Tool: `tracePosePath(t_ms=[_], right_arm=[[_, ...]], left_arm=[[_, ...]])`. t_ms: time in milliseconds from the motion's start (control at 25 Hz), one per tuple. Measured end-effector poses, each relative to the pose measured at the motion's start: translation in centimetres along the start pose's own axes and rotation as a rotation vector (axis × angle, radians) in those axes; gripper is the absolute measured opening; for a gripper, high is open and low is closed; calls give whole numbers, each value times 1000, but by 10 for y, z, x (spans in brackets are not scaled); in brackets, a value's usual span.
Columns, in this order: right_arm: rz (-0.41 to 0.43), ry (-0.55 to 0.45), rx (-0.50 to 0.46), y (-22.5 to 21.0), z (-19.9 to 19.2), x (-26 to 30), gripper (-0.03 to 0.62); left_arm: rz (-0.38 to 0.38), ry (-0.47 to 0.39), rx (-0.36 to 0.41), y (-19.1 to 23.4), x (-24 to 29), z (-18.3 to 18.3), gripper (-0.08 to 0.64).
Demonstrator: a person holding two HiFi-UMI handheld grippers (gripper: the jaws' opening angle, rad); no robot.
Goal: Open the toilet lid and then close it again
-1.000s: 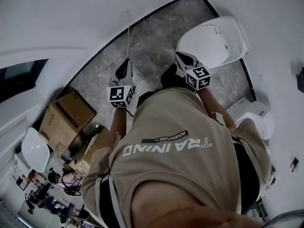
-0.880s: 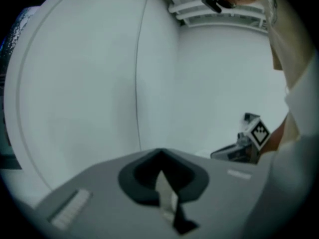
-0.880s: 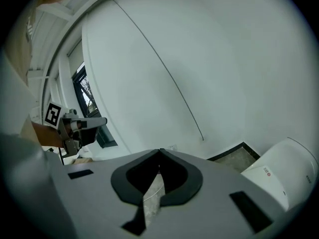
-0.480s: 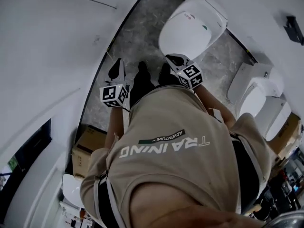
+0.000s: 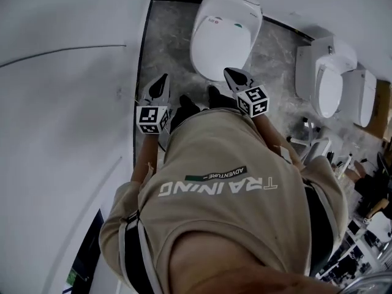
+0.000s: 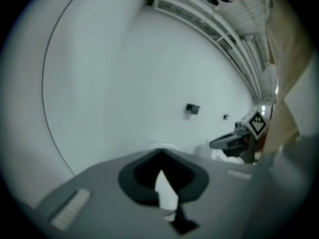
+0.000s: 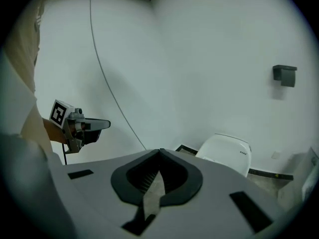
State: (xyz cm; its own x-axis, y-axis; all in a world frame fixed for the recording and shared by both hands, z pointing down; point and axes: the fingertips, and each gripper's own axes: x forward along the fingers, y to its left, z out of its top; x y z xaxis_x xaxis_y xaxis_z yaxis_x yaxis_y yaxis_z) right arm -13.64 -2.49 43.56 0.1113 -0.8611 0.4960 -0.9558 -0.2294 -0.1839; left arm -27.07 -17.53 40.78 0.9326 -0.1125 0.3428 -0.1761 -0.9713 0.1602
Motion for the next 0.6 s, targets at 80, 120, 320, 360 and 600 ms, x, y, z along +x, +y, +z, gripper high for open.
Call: tracePosePath(t_ms=[80, 120, 320, 360, 600], right_arm=[[-64, -10, 29, -5, -5, -10, 12], [-98, -12, 48, -10, -9, -15, 12], [-235, -2, 161, -28, -36, -46, 12], [-252, 2, 178, -31, -39, -50, 12], [-248, 13, 243, -51, -51, -40, 12]], left_arm=[[-55, -1, 2, -2, 13, 4, 3], [-81, 2, 10, -5, 21, 4, 3], [-192, 55, 24, -27, 45, -4, 3], [-207, 66, 24, -30, 49, -5, 3], [-233, 103, 66, -41, 72, -3, 3]])
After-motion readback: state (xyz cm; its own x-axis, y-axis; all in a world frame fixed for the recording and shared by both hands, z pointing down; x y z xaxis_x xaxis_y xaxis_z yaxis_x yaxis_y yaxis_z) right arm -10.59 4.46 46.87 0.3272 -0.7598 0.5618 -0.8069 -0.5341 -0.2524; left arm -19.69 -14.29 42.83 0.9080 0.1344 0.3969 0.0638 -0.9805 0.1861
